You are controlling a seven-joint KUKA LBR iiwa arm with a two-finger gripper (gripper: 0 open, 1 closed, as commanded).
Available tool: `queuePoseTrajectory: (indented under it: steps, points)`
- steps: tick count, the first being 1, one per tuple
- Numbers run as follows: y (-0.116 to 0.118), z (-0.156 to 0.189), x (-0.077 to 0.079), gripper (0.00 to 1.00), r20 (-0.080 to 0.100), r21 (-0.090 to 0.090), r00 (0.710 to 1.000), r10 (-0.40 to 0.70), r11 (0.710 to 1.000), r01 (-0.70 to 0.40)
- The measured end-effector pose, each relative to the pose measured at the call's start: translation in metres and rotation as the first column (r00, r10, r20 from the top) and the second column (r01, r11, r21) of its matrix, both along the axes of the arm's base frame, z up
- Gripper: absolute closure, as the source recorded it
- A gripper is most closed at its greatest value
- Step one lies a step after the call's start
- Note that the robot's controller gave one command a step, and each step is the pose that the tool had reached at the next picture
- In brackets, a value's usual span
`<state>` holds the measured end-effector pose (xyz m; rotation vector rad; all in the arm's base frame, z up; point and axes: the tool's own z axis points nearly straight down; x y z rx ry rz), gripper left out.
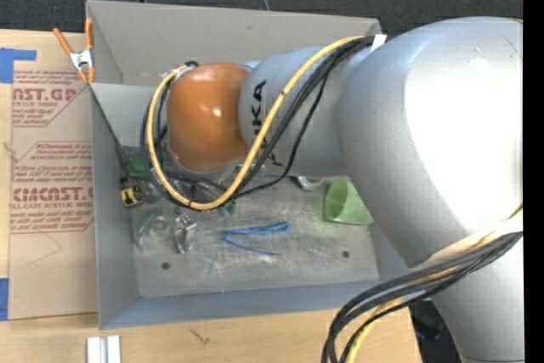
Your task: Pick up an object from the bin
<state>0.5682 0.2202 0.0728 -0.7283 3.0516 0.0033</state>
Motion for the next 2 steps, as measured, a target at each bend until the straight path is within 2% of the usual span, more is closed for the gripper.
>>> queuePoseTrajectory:
  steps: [1,2]
  points:
    - [0.001,0.002,0.001,1.00,0.004,0.003,1.000,-0.001,1.000,0.001]
    - [0.021,0.164,0.021,1.00,0.007,0.002,0.999,-0.050,0.999,0.050]
